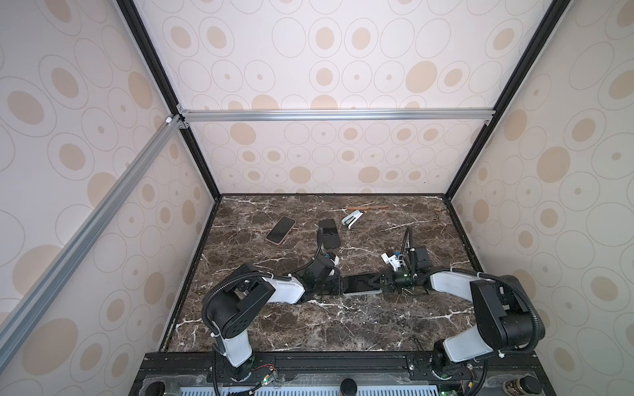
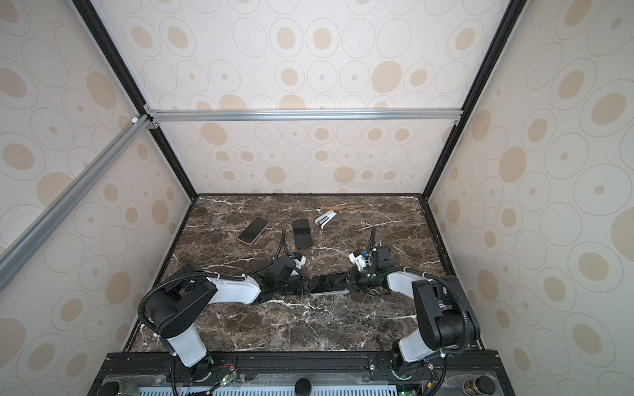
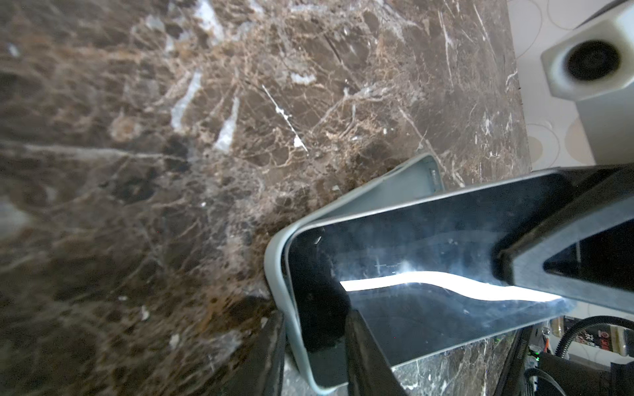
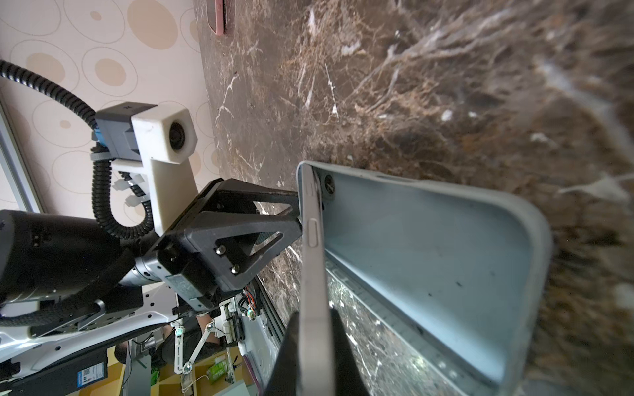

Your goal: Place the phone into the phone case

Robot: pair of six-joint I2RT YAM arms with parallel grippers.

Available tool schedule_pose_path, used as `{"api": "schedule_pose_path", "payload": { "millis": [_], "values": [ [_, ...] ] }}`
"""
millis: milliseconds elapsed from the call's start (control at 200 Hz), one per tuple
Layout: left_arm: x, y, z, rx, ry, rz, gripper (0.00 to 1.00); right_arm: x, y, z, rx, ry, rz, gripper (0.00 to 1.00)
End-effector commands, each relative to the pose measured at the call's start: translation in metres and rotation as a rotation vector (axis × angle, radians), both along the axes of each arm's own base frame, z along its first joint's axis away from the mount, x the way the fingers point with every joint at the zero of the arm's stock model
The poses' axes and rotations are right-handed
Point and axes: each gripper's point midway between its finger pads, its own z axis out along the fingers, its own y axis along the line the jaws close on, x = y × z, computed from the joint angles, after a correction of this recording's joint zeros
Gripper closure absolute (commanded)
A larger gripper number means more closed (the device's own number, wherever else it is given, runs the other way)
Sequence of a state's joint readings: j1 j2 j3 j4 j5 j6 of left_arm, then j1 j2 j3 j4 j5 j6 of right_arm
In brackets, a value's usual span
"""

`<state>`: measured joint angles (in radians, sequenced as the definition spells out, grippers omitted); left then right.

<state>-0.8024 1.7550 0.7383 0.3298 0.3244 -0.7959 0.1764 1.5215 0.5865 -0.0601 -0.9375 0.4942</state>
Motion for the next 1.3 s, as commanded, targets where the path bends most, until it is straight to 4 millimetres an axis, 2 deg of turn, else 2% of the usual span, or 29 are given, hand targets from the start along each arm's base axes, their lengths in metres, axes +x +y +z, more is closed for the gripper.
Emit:
{"api": "schedule_pose_path", "payload": {
  "millis": [0, 160, 415, 510, 660, 830, 1125, 1295],
  "values": [
    [0.000, -0.010, -0.005, 0.021, 0.009, -0.045, 0.70, -0.027, -0.017, -0.044, -0.159, 0.135, -0.018, 1.00],
    [-0.001, -0.014, -0.003, -0.012, 0.016, -0.045, 0.70, -0.027, -0.017, -0.055, -0.156, 0.145, -0.028, 1.00],
    [-0.006, -0.003, -0.012, 0.037, 0.031, -0.028, 0.70, -0.025, -0.020, -0.064, -0.178, 0.165, -0.049, 1.00],
    [-0.008, 0.012, -0.022, 0.116, 0.042, -0.007, 0.70, -0.025, -0.022, -0.062, -0.192, 0.172, -0.061, 0.92],
    [-0.010, 0.034, -0.036, 0.229, 0.047, 0.028, 0.70, -0.022, -0.030, -0.054, -0.260, 0.150, -0.079, 0.77],
    [-0.015, 0.043, -0.044, 0.260, 0.059, 0.037, 0.71, -0.015, -0.036, -0.038, -0.315, 0.118, -0.069, 0.68],
    [-0.015, 0.037, -0.037, 0.226, 0.050, 0.025, 0.71, -0.008, -0.040, -0.017, -0.361, 0.103, -0.043, 0.59],
    [-0.012, 0.029, -0.024, 0.185, 0.027, 0.014, 0.71, -0.007, -0.045, -0.006, -0.401, 0.086, -0.034, 0.57]
  ]
}}
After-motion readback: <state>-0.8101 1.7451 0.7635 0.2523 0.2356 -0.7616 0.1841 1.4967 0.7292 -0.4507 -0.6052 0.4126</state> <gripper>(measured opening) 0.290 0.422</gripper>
